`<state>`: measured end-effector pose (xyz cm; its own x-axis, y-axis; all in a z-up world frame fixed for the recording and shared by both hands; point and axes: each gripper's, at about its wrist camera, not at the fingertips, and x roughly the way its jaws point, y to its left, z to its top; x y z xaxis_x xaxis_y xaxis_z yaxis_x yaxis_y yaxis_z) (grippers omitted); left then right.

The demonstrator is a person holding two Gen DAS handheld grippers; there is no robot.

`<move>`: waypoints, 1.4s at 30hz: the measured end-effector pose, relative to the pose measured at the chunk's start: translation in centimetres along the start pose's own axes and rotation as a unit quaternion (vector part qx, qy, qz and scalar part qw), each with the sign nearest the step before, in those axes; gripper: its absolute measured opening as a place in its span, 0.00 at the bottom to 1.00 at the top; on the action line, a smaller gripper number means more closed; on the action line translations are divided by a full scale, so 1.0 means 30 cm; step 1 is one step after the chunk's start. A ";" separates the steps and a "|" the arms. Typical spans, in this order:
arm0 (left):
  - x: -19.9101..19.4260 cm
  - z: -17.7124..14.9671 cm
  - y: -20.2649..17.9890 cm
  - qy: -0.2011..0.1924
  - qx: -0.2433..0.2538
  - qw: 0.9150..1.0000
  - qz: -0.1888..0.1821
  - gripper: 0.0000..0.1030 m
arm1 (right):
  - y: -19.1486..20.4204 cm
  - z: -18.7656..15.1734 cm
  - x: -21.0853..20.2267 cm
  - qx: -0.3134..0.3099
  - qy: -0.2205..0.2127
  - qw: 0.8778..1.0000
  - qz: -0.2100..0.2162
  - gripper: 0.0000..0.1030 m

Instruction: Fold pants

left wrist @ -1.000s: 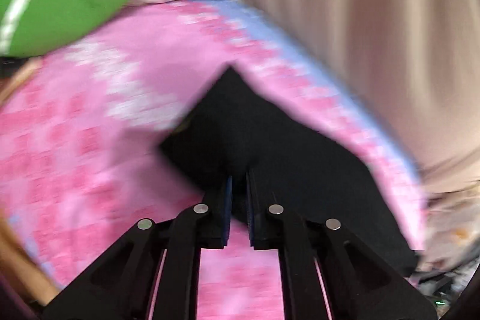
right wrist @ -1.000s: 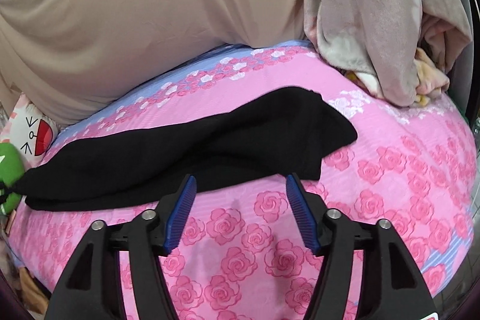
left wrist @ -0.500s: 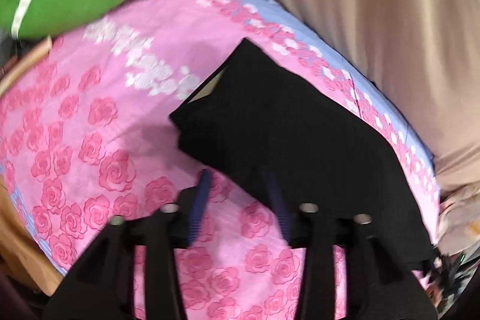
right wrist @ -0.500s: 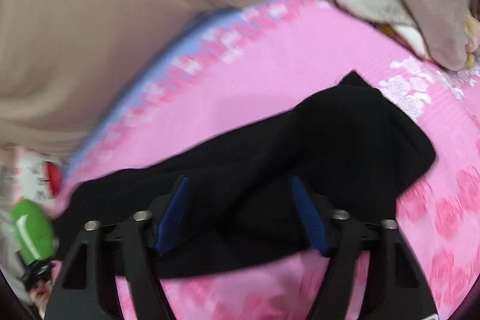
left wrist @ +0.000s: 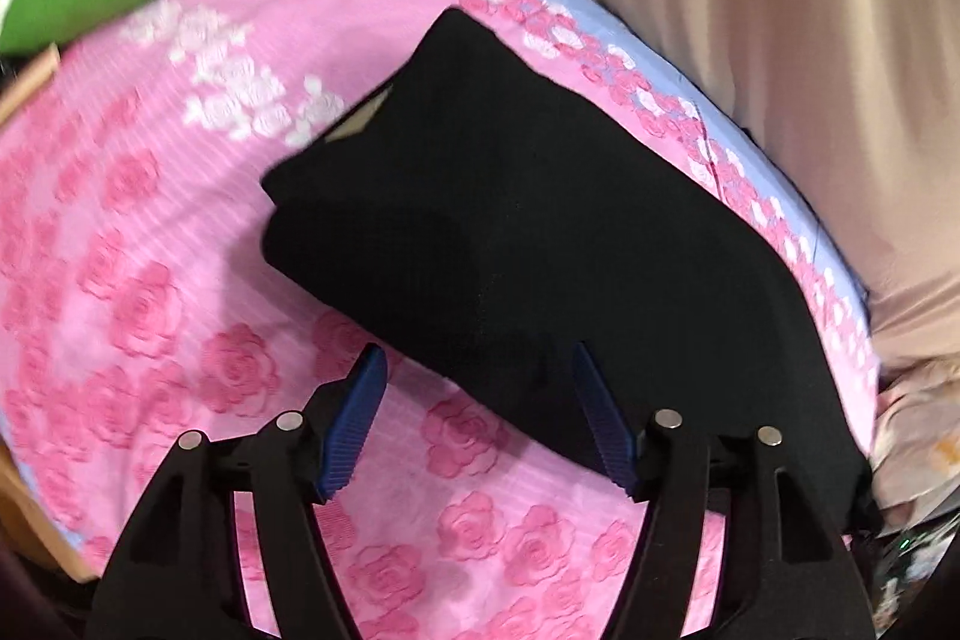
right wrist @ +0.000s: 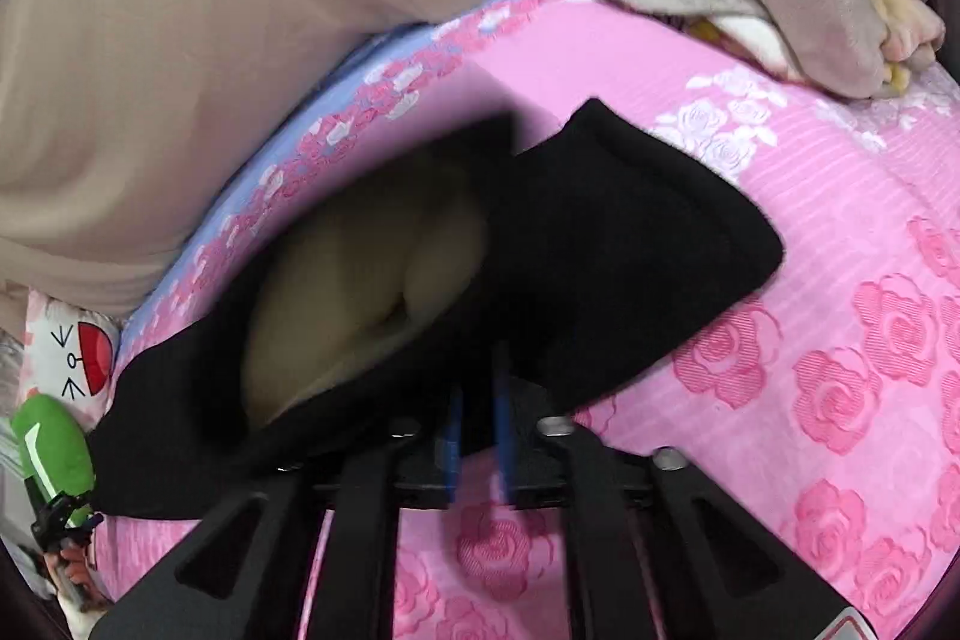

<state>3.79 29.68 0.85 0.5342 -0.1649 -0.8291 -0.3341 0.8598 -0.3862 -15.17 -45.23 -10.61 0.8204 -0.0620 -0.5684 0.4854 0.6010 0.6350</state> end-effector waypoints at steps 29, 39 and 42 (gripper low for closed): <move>-0.064 0.094 0.079 -0.077 -0.019 0.996 0.037 0.15 | 0.391 -0.094 -0.149 -0.123 -0.049 0.991 0.023 0.60; -0.109 0.094 -0.024 -0.160 0.031 0.962 0.220 0.42 | 1.325 -0.166 0.371 -0.329 0.101 0.923 0.173 0.65; -0.089 0.101 0.050 -0.124 0.011 0.977 0.173 0.42 | 1.487 -0.189 0.524 -0.359 0.128 0.911 0.159 0.65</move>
<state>4.21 32.87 3.69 0.5645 0.2569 -0.7845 -0.5130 0.8537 -0.0896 17.67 -14.89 5.81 0.7426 0.3385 -0.5779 -0.1615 0.9279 0.3359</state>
